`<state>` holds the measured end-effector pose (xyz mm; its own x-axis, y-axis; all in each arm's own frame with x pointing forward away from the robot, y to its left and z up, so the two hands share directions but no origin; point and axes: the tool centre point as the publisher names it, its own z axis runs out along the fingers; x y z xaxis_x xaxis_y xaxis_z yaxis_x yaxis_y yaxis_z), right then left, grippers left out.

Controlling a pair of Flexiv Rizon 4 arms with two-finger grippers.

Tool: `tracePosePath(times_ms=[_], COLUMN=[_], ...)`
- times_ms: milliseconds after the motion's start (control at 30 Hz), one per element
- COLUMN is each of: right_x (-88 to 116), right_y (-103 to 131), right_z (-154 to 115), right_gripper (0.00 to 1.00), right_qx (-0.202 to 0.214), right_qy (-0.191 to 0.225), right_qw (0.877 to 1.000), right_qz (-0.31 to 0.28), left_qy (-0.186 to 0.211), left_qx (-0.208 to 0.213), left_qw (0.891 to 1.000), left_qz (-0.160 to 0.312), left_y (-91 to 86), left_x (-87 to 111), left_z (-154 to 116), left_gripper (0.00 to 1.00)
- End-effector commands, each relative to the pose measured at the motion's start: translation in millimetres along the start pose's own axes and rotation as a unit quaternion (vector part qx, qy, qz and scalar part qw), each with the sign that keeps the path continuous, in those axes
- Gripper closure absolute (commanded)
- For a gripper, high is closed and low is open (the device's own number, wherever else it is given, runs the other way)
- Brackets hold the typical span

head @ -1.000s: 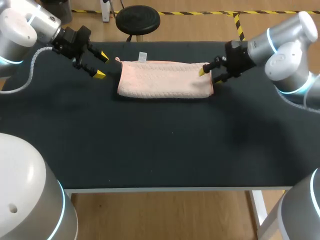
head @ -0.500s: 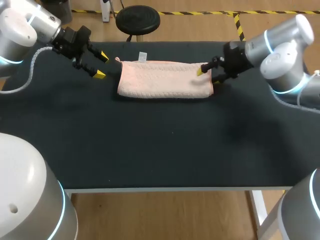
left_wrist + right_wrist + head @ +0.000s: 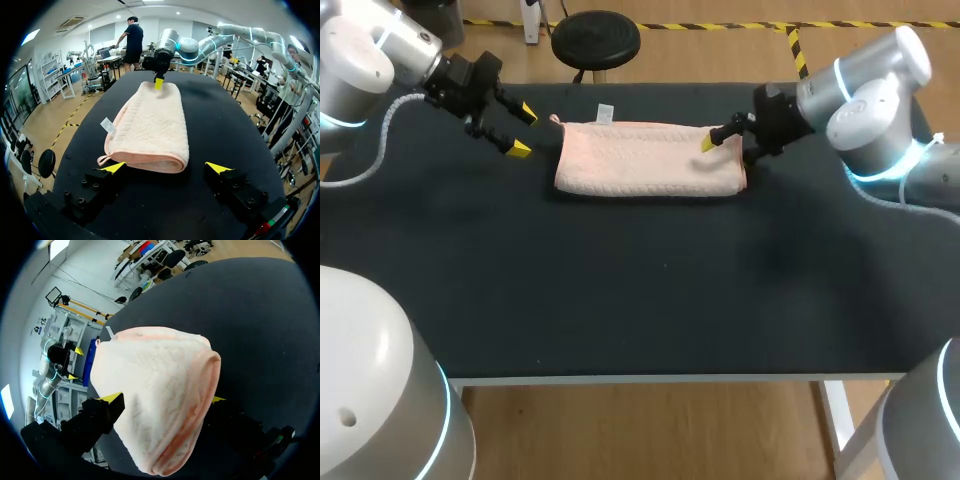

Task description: Fold the towel

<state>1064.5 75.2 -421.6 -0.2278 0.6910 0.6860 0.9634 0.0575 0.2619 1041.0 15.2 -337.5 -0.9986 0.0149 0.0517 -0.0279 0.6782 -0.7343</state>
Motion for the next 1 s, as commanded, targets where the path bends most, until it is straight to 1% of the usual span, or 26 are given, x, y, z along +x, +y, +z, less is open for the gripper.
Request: tracePosePath(times_ms=[33,133,200,233,267,433,667,833,900,1000], right_x=[-3.9,-5.0,-6.4,-6.5,-6.0,-3.5,12.7,36.7,49.6,74.6], right_y=[3.1,2.2,1.8,1.9,2.1,4.4,8.7,20.6,27.6,37.4], right_z=[13.0,12.7,11.1,9.7,8.2,3.4,1.8,1.8,3.8,10.0], right_gripper=[0.00,0.00,0.68,0.98,1.00,1.00,1.00,1.00,1.00,1.00], right_qx=[0.006,0.006,0.003,-0.001,-0.003,-0.014,-0.029,-0.045,-0.050,-0.055], right_qy=[-0.003,-0.016,-0.025,-0.033,-0.039,-0.055,-0.084,-0.114,-0.121,-0.136], right_qw=[1.000,1.000,1.000,0.999,0.999,0.998,0.996,0.992,0.991,0.989], right_qz=[0.000,0.005,0.009,0.007,0.006,0.014,0.017,-0.001,-0.005,-0.020], left_qy=[-0.001,-0.001,-0.001,-0.001,-0.001,-0.001,-0.001,-0.001,-0.001,-0.001], left_qx=[0.001,0.001,0.001,0.001,0.001,0.001,0.001,0.001,0.001,0.001], left_qw=[1.000,1.000,1.000,1.000,1.000,1.000,1.000,1.000,1.000,1.000], left_qz=[0.001,0.001,0.001,0.001,0.001,0.001,0.001,0.001,0.001,0.001], left_y=[0.6,0.6,0.6,0.6,0.6,0.6,0.6,0.6,0.6,0.6], left_x=[0.4,0.4,0.4,0.4,0.4,0.4,0.4,0.4,0.4,0.4], left_z=[0.4,0.4,0.4,0.4,0.4,0.4,0.4,0.4,0.4,0.4], left_gripper=[0.00,0.00,0.00,0.00,0.00,0.00,0.00,0.00,0.00,0.00])
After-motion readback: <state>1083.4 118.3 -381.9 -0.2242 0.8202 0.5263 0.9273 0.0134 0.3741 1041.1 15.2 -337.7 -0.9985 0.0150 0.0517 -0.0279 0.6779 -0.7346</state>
